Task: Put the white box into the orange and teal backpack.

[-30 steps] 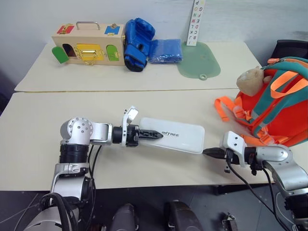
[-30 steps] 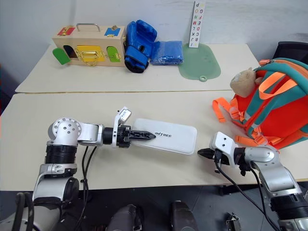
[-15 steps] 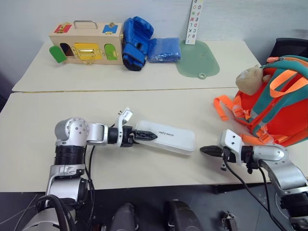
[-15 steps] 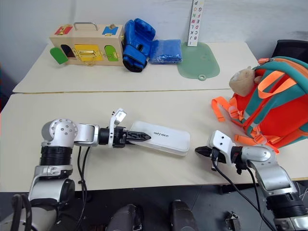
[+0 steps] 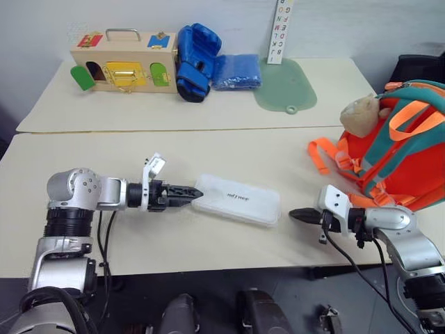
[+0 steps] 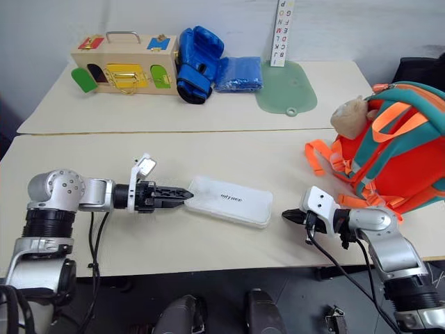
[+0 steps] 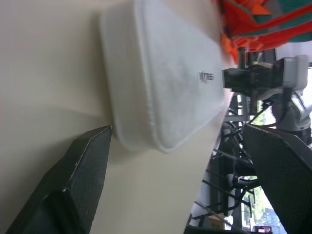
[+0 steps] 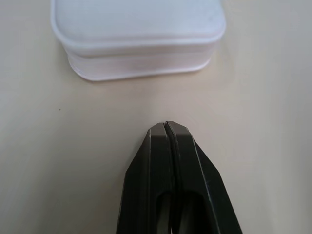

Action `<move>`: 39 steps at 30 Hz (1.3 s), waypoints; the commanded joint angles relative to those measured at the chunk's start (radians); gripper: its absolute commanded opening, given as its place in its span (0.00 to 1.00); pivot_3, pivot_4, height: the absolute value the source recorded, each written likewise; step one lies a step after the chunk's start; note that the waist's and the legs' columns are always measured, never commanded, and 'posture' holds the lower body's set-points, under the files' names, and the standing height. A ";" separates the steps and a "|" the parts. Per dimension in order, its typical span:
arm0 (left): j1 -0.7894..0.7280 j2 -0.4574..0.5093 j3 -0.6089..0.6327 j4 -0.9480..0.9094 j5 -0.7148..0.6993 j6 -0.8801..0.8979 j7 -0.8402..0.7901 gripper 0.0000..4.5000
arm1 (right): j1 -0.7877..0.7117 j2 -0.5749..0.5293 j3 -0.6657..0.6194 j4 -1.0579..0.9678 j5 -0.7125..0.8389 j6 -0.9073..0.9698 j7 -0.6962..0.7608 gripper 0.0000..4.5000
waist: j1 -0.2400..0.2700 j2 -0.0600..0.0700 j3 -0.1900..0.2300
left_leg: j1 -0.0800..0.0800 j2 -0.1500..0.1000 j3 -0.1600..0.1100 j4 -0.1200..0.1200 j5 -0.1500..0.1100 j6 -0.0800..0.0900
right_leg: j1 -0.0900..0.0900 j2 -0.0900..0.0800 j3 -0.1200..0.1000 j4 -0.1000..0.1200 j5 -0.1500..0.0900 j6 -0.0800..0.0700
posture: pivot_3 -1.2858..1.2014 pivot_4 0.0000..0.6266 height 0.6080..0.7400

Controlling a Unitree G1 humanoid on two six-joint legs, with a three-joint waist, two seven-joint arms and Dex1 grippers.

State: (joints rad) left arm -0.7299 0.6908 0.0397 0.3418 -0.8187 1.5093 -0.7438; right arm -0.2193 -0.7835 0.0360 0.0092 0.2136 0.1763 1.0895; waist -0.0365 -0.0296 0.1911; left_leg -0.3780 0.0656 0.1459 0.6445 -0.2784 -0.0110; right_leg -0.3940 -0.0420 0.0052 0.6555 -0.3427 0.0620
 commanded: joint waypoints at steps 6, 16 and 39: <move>-0.118 0.017 -0.134 0.173 0.136 -0.163 -0.181 0.99 | -0.024 -0.018 -0.007 -0.016 0.017 -0.003 0.044 0.00 | 0.008 0.000 0.000 | 0.000 0.000 0.000 0.001 -0.001 0.001 | 0.000 0.000 -0.001 0.000 0.000 -0.001 | 0.52 0.24 1.00; -0.201 -0.167 -0.236 0.291 0.242 -0.218 -0.264 0.99 | -0.064 0.005 0.011 -0.019 0.008 0.005 0.059 0.00 | 0.012 0.000 0.000 | -0.004 -0.001 -0.001 0.003 -0.001 0.004 | -0.001 -0.002 -0.002 0.000 0.000 0.001 | 0.52 0.24 1.00; -0.275 -0.237 -0.214 0.341 0.311 -0.188 -0.361 0.39 | -0.058 0.027 0.032 0.008 -0.018 -0.026 0.033 0.00 | 0.005 0.000 0.000 | -0.009 -0.001 0.000 0.007 0.000 0.004 | -0.006 -0.001 -0.002 0.002 0.001 0.002 | 0.52 0.24 1.00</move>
State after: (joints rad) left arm -1.0089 0.4248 -0.1719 0.7110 -0.5191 1.3143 -1.1116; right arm -0.2836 -0.7601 0.0732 0.0240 0.1950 0.1712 1.1266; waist -0.0319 -0.0300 0.1913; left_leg -0.3873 0.0651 0.1456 0.6511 -0.2784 -0.0073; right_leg -0.4006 -0.0424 0.0031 0.6574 -0.3416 0.0639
